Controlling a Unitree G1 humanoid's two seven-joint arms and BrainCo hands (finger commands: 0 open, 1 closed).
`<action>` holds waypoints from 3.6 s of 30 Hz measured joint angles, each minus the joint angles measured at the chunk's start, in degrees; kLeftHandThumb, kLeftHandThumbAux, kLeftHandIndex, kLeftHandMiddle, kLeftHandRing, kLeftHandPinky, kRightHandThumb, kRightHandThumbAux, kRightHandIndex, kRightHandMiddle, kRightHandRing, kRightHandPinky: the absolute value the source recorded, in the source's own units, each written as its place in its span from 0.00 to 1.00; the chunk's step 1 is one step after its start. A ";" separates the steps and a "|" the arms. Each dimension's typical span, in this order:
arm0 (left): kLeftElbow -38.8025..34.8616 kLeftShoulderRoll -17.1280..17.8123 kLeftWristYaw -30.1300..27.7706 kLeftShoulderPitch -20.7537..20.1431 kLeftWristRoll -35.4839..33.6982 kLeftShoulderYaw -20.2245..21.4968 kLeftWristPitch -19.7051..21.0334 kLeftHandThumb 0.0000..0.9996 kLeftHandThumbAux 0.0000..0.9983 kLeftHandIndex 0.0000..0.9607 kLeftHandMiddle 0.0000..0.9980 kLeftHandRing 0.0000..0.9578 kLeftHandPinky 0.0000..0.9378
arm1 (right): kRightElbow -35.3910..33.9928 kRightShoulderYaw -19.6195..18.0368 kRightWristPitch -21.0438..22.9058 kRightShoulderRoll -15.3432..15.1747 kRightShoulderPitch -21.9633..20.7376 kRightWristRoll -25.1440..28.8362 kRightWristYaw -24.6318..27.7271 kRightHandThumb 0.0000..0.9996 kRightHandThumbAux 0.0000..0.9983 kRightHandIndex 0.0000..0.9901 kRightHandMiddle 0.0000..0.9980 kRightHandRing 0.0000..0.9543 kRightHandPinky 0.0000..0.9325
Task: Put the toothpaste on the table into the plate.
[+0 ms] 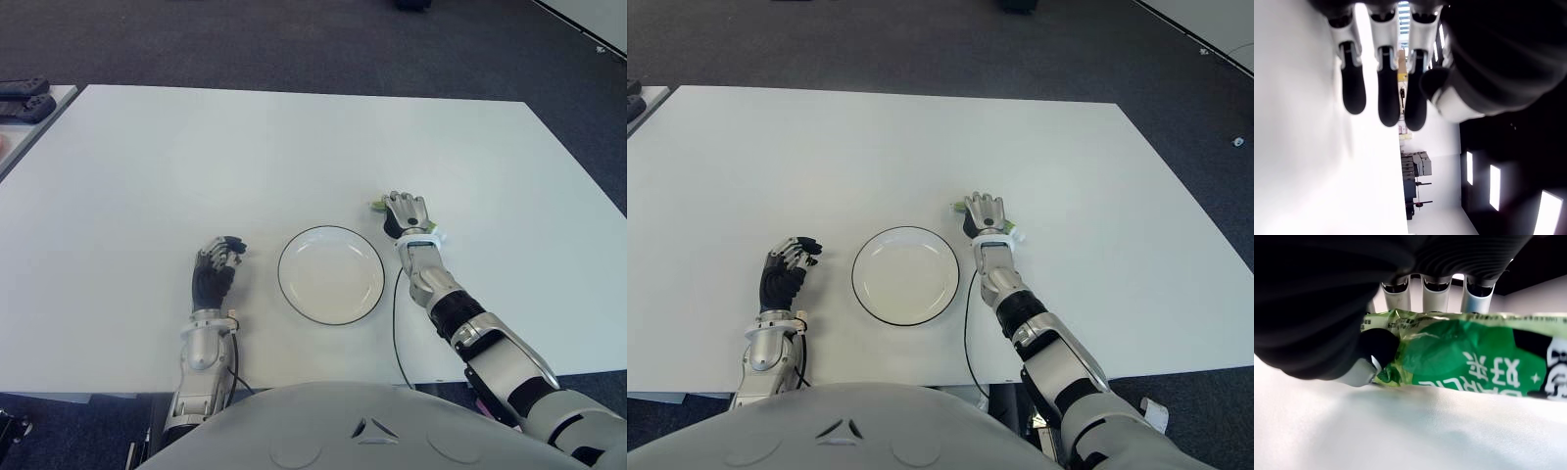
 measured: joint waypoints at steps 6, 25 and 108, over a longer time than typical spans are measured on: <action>-0.16 -0.01 0.00 -0.11 0.01 0.05 0.18 0.71 0.72 0.44 0.46 0.46 0.47 | -0.35 -1.19 -2.04 -0.41 0.84 1.87 -2.65 0.85 0.68 0.41 0.56 0.89 0.92; -1.04 -0.01 0.00 -0.24 0.04 0.07 1.41 0.72 0.72 0.44 0.46 0.46 0.47 | -5.02 -5.70 -11.46 -2.74 5.61 7.60 -11.91 0.85 0.68 0.40 0.55 0.91 0.93; 2.12 -1.06 1.24 -2.60 0.82 0.32 -0.40 0.72 0.72 0.45 0.47 0.46 0.47 | -34.86 -3.21 -55.65 -12.62 14.73 0.43 9.02 0.25 0.38 0.00 0.00 0.00 0.00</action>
